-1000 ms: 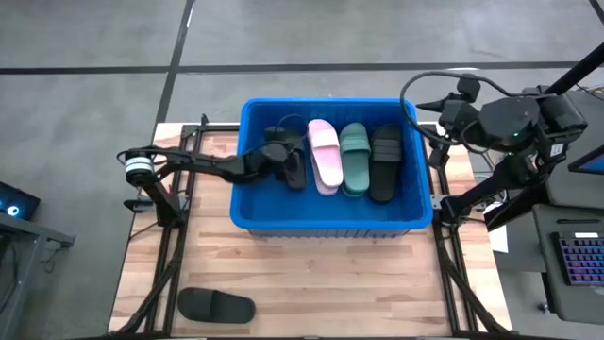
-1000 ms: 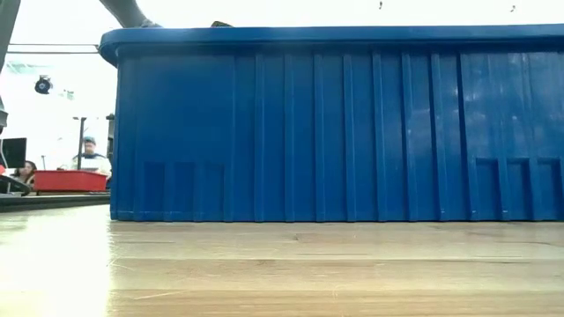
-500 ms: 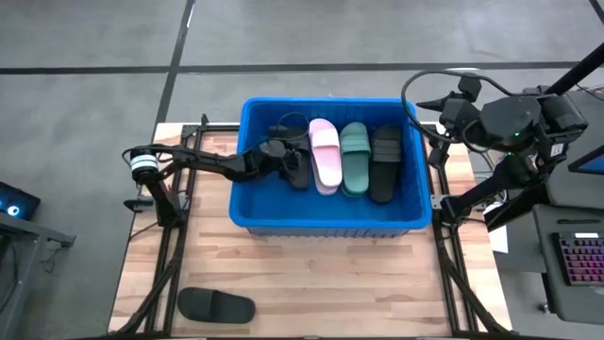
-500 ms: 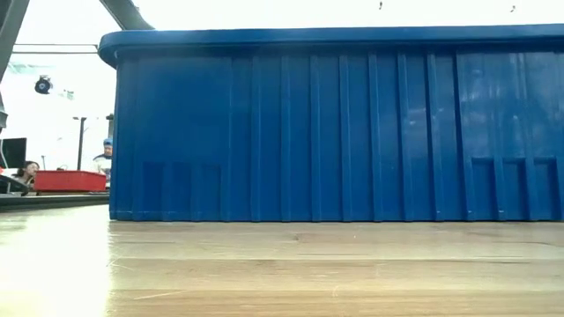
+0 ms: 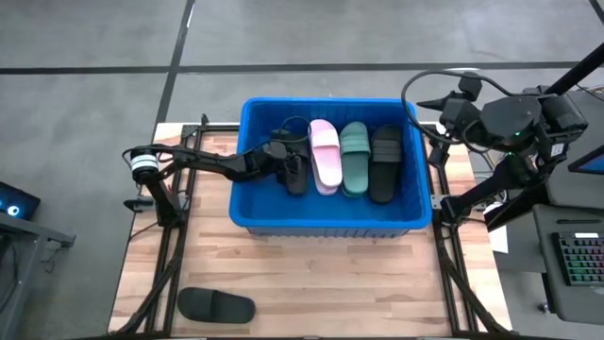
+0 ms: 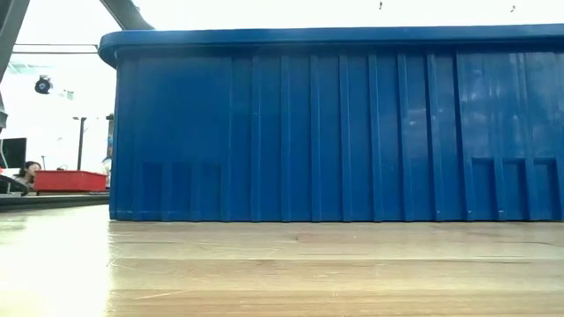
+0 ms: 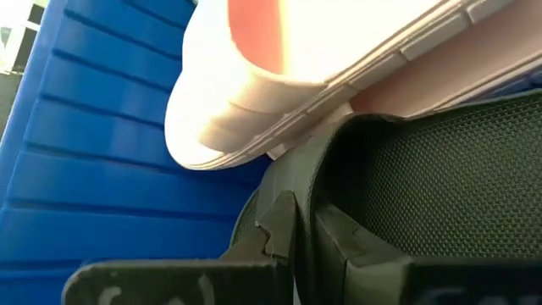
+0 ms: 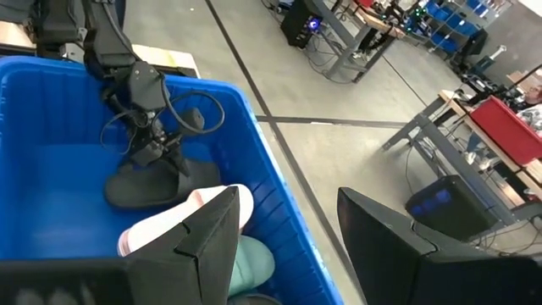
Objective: Pick and place slides into bin
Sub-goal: Put the black slide into the blue bin
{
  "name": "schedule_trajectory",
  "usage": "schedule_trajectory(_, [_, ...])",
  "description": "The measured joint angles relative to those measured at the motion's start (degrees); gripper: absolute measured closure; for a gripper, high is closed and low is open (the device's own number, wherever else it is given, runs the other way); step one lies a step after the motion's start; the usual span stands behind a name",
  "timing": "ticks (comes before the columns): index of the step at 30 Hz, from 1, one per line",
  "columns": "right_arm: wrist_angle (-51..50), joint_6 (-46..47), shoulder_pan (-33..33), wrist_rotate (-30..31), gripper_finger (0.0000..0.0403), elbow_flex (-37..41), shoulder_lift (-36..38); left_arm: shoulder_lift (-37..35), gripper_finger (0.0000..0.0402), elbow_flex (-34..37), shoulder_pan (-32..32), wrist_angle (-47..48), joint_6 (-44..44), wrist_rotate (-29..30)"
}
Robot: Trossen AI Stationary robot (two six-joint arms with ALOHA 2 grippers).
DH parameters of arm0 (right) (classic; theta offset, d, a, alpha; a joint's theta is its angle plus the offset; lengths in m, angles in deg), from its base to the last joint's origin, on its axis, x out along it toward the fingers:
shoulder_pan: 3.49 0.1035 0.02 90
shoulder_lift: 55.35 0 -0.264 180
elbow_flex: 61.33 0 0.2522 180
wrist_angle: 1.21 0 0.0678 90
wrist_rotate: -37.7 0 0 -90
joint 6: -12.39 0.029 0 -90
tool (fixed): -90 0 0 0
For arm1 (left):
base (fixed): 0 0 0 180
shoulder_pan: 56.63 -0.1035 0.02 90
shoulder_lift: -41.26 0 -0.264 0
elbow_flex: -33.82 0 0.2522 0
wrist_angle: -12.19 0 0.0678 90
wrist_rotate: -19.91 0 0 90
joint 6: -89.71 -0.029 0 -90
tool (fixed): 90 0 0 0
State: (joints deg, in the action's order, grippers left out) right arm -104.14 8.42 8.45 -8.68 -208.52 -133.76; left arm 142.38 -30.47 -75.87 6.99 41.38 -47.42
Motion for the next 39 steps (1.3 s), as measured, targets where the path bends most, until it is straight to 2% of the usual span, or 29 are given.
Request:
schedule_trajectory(9, [0.11, -0.65, 0.0, 0.0, 0.0211, -0.07, 0.0, 3.37, 0.0401, -0.56, -0.59, 0.14, 1.69, -2.57])
schedule_trajectory(11, [0.11, -0.63, 0.0, 0.0, 0.0211, -0.07, 0.0, 3.74, 0.0401, -0.71, -0.67, 0.35, 1.65, -1.52])
schedule_trajectory(14, [0.11, -0.65, 0.0, 0.0, 0.0211, -0.07, 0.0, 3.54, 0.0401, -0.83, -0.76, 0.8, 1.59, 3.23])
schedule_trajectory(18, [0.09, -0.63, 0.0, 0.0, 0.0211, -0.07, 0.0, 1.39, 0.0401, -0.74, -0.79, 0.6, 1.49, 3.78])
schedule_trajectory(24, [0.09, -0.64, 0.0, 0.01, 0.0211, -0.07, 0.0, 1.77, 0.0401, -0.68, -1.84, 2.76, 1.52, -1.09])
schedule_trajectory(34, [0.13, -0.78, 0.0, 0.0, 0.0211, -0.07, 0.0, 2.23, 0.0401, -1.51, -2.07, 4.38, 3.01, -1.48])
schedule_trajectory(39, [0.17, -0.67, 0.0, 0.0, 0.0211, -0.07, 0.0, 2.63, 0.037, -3.52, -2.35, 4.53, 3.27, -3.03])
